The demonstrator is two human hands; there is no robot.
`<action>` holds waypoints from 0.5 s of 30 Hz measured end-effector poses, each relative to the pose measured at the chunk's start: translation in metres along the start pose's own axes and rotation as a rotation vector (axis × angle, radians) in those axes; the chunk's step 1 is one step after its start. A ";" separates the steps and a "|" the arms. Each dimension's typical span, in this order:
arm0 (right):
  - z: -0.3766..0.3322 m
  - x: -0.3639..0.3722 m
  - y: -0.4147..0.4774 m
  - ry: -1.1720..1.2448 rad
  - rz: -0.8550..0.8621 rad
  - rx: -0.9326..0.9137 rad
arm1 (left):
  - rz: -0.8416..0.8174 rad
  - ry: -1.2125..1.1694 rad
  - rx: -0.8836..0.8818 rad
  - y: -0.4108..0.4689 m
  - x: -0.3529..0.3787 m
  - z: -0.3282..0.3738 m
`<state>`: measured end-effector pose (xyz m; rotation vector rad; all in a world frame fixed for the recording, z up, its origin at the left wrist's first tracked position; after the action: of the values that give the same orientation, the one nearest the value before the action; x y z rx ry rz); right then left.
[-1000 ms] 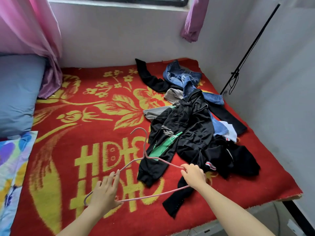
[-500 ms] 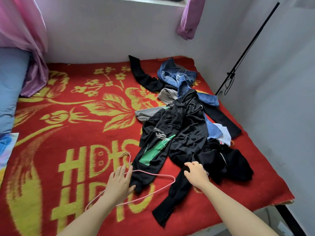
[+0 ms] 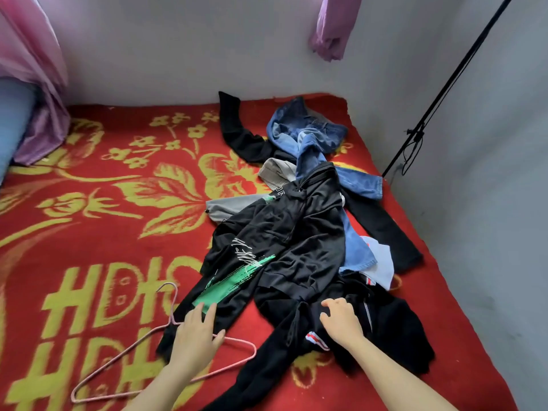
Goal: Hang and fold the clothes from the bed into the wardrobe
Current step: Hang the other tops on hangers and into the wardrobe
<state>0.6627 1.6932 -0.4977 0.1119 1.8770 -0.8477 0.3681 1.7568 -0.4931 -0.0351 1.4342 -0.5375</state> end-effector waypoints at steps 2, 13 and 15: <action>0.004 0.000 0.021 0.021 -0.026 0.000 | 0.002 -0.028 -0.102 0.006 0.001 0.012; 0.015 0.012 0.168 0.420 0.047 0.306 | -0.095 -0.114 -0.316 0.055 0.052 0.017; 0.023 0.014 0.184 0.438 0.074 0.396 | -0.127 -0.100 -0.322 0.062 0.056 0.020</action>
<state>0.7543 1.8130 -0.6067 0.6532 2.0617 -1.2062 0.4101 1.7850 -0.5626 -0.4070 1.4141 -0.3977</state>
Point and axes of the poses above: each hand's wrist, its own y-axis towards the middle knuckle, its own x-axis out of the palm, z = x × y, the point moved 2 cm from there along y, towards the middle knuckle, and after that the axes turned 4 degrees about z, right-handed, at the moved point
